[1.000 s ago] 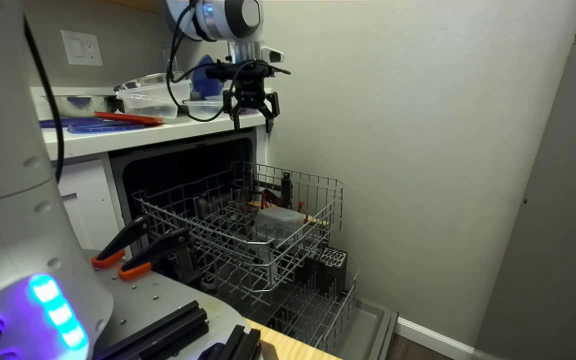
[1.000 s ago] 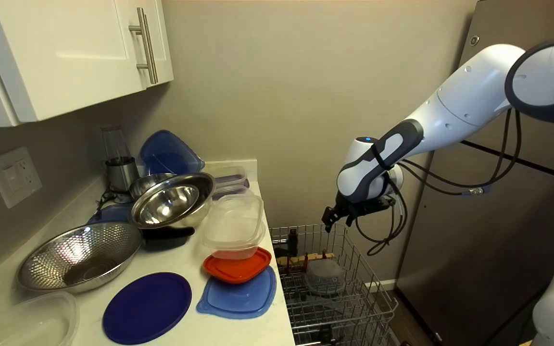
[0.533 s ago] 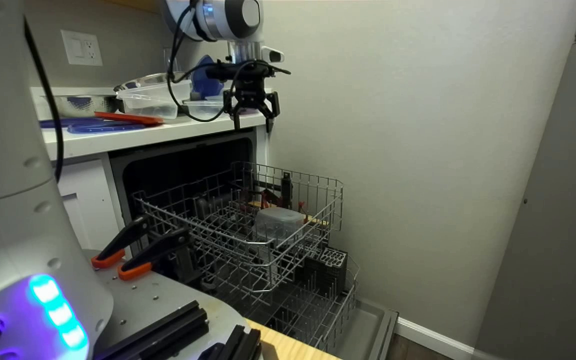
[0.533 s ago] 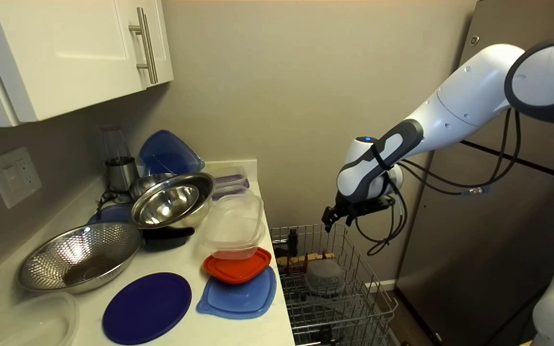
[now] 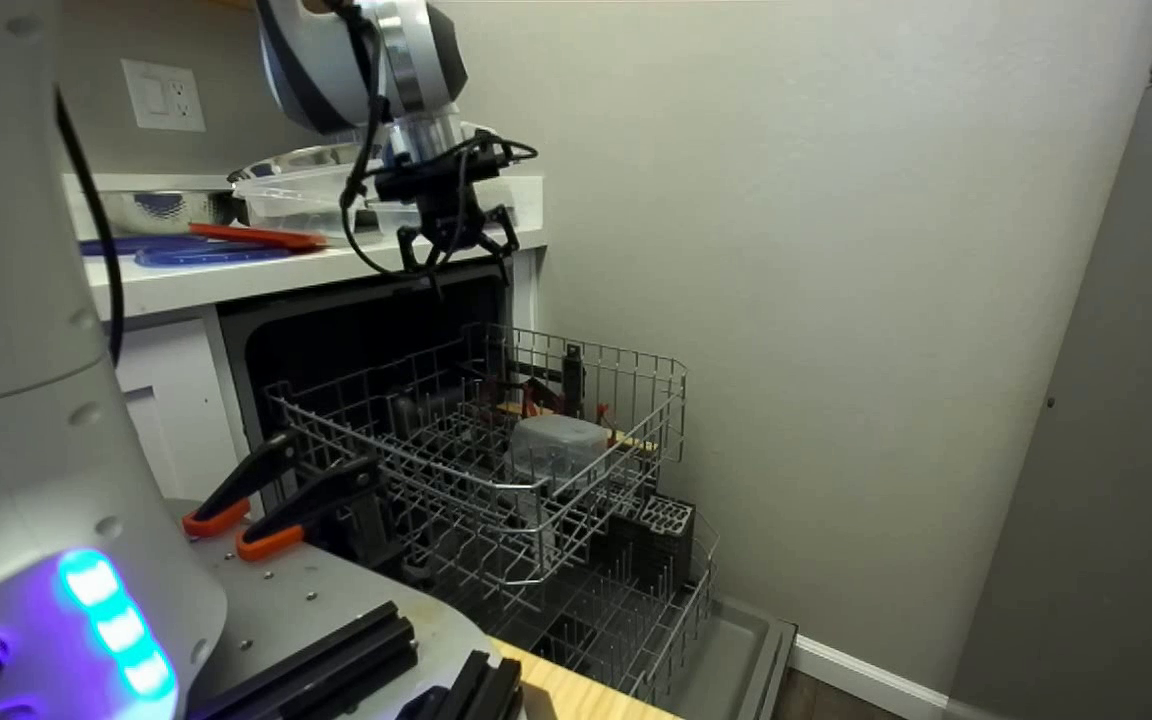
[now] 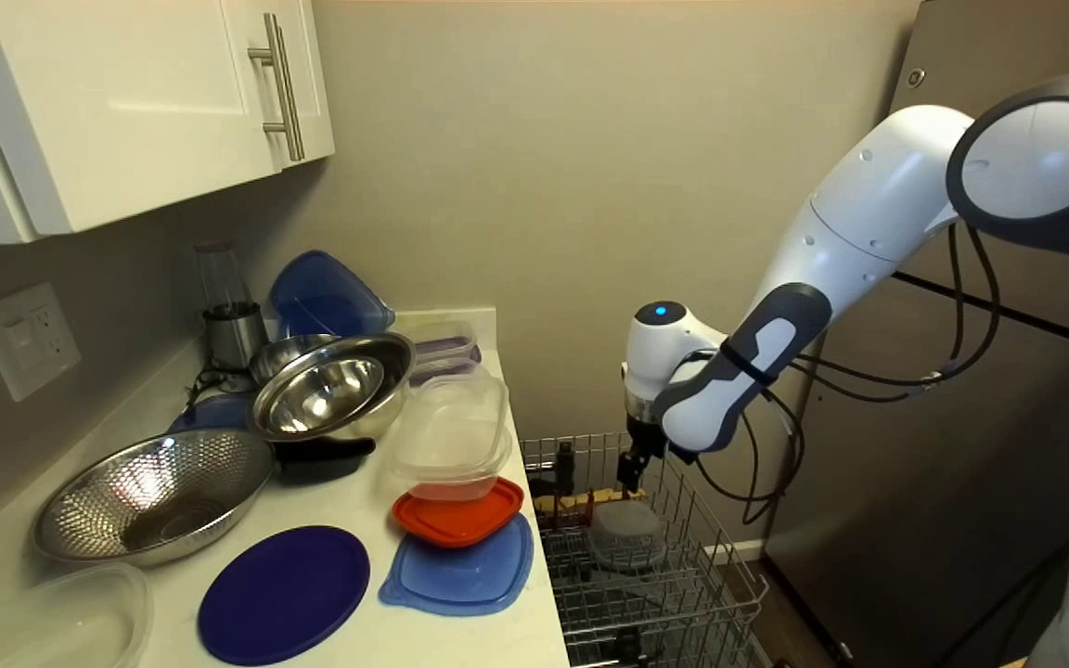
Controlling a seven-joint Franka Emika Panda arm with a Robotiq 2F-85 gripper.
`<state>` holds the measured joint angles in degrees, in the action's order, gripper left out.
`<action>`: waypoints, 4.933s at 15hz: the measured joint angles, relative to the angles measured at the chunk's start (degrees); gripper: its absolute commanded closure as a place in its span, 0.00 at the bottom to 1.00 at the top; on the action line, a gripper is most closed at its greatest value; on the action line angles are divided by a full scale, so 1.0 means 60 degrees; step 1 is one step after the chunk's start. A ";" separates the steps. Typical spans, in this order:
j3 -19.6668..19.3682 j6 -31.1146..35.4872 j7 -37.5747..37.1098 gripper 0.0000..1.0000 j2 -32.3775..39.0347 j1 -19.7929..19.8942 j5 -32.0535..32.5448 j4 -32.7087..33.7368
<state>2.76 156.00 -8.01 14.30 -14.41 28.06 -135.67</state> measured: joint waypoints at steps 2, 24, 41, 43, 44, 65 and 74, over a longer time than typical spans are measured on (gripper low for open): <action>-0.0111 0.0019 -0.0461 0.00 0.0157 -0.0495 0.1272 -0.0190; -0.2403 0.2223 -0.6787 0.00 0.3456 -0.1976 1.0711 0.2162; -0.2823 0.1826 -0.7644 0.00 0.4911 -0.1747 1.2237 0.3285; -0.2810 0.1839 -0.8025 0.00 0.5491 -0.1585 1.2856 0.3795; -0.2790 0.1841 -0.8225 0.00 0.5752 -0.1511 1.3154 0.4055; -0.0102 0.2762 -1.1268 0.00 0.7597 0.1764 1.8865 0.6666; 0.0475 0.3495 -1.0953 0.00 0.7594 0.2462 1.9845 0.6805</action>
<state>5.61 176.97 -73.73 59.86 0.36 147.13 -94.83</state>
